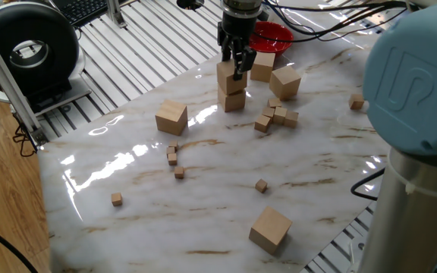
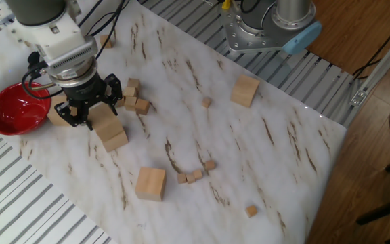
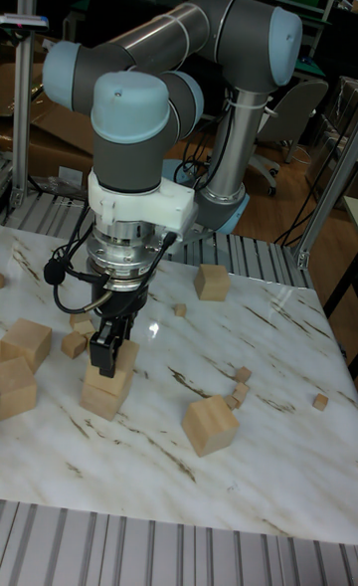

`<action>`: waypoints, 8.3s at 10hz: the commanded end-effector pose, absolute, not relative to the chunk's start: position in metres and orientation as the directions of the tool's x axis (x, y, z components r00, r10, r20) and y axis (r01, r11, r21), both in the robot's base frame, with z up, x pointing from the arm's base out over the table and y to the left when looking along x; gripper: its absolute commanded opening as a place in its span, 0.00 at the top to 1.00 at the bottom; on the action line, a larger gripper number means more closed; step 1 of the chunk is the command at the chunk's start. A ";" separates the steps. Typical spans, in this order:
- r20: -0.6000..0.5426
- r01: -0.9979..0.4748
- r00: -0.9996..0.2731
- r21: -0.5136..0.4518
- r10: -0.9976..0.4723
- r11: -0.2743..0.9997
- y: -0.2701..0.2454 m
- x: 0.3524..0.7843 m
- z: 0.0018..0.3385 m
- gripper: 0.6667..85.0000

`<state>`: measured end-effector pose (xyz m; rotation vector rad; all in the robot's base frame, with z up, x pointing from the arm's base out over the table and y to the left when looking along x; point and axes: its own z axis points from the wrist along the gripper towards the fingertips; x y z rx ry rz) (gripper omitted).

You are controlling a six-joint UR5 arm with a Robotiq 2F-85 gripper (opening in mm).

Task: Stack the blocks in a vertical line of five

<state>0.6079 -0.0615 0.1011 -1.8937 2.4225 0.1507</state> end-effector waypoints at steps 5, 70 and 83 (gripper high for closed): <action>-0.146 -0.970 -0.244 0.027 -0.959 0.242 -0.055 0.614 0.103 0.99; -0.046 -0.970 -0.242 -0.002 -0.969 0.243 -0.090 0.611 0.098 0.31; -0.031 -0.966 -0.254 -0.034 -0.967 0.255 -0.095 0.618 0.099 0.11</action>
